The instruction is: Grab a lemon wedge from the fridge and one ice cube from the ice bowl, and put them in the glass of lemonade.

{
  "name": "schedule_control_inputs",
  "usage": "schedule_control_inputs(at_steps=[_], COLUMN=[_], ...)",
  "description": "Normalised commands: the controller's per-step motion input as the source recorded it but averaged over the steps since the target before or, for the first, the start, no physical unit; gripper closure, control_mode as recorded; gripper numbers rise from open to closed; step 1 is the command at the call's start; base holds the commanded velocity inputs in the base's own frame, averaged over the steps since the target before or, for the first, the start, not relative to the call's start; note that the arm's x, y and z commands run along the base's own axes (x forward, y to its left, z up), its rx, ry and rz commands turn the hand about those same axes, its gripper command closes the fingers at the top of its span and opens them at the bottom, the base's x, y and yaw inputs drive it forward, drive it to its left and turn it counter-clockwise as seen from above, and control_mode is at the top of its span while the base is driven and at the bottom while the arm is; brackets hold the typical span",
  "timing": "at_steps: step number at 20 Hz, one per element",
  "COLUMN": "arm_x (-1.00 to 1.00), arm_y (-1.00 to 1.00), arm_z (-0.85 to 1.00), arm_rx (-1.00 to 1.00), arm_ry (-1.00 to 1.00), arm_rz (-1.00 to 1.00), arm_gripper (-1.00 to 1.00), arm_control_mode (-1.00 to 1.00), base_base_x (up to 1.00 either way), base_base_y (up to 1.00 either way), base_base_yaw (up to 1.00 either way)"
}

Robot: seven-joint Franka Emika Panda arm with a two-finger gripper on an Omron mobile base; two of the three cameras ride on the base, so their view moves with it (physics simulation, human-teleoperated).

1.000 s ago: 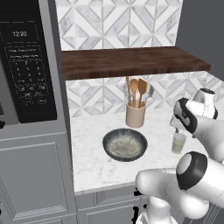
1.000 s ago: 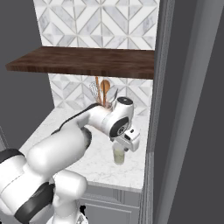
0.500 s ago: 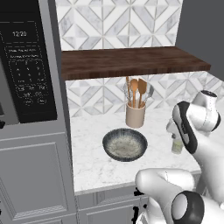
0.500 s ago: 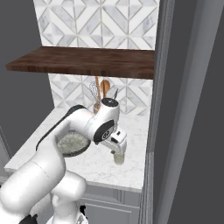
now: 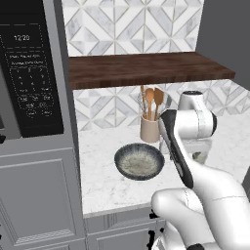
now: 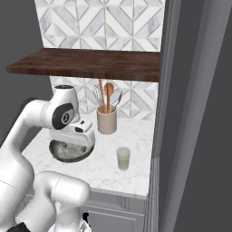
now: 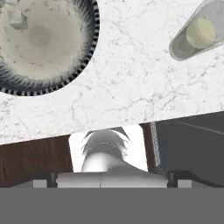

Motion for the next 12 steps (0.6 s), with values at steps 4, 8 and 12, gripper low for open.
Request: schedule_control_inputs(at_steps=[4, 8, 12], arm_x=[-0.87, -0.19, 0.0], arm_y=[0.47, 0.04, 0.0], arm_z=[0.22, 0.02, 0.0], arm_rx=[-0.02, 0.0, 0.0], arm_ry=[-0.13, -0.04, 0.0], arm_rz=[0.17, 0.03, 0.0], arm_gripper=[-1.0, -1.0, -1.0], arm_control_mode=[-1.0, -1.0, -1.0], base_base_x=[0.0, 0.0, 0.0], base_base_y=[0.0, 0.0, 0.0], base_base_yaw=[0.0, 0.0, 0.0])
